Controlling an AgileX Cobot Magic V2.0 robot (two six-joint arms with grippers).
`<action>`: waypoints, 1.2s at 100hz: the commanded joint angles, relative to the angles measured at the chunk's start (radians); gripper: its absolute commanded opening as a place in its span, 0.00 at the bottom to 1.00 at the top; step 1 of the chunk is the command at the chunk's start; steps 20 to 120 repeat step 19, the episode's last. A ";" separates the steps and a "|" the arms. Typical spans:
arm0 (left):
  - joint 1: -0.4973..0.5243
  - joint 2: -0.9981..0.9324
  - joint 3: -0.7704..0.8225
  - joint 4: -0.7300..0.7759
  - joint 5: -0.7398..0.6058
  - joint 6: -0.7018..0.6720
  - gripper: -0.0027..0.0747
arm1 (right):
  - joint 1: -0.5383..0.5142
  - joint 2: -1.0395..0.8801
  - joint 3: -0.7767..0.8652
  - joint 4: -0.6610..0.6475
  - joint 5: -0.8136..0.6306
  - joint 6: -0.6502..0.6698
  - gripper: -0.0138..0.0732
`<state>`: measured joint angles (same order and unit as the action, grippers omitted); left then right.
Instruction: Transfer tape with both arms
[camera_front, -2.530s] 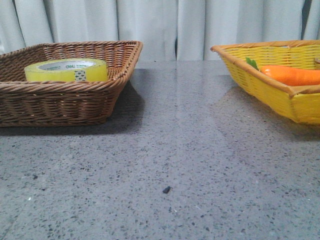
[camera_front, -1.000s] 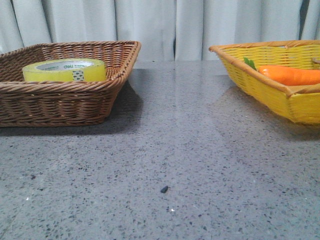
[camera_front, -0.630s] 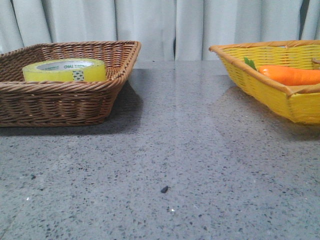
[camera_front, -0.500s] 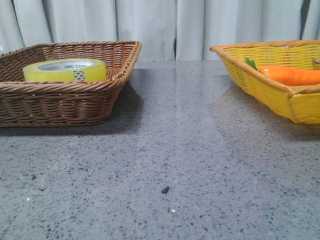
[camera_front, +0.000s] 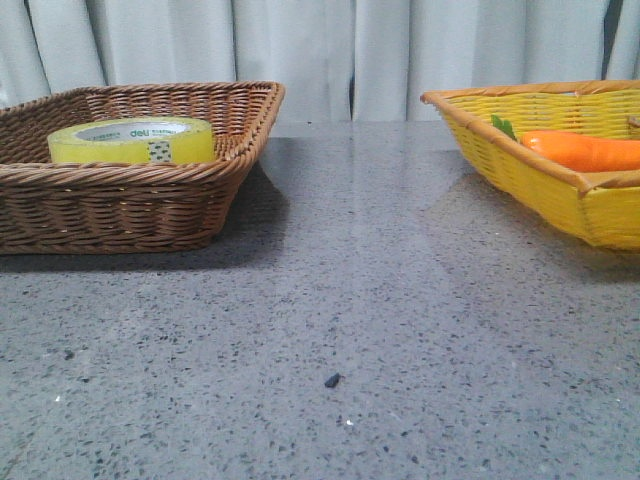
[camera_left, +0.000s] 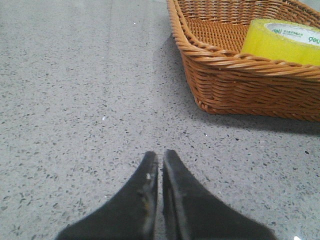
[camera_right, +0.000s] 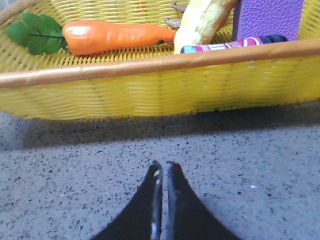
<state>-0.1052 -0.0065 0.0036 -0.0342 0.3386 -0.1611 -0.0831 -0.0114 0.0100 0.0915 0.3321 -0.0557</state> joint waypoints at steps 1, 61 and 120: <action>0.002 -0.029 0.009 -0.006 -0.037 -0.007 0.01 | -0.007 -0.019 0.021 0.000 -0.017 -0.005 0.07; 0.002 -0.029 0.009 -0.006 -0.037 -0.007 0.01 | -0.007 -0.019 0.021 0.000 -0.017 -0.005 0.07; 0.002 -0.029 0.009 -0.006 -0.037 -0.007 0.01 | -0.007 -0.019 0.021 0.000 -0.017 -0.005 0.07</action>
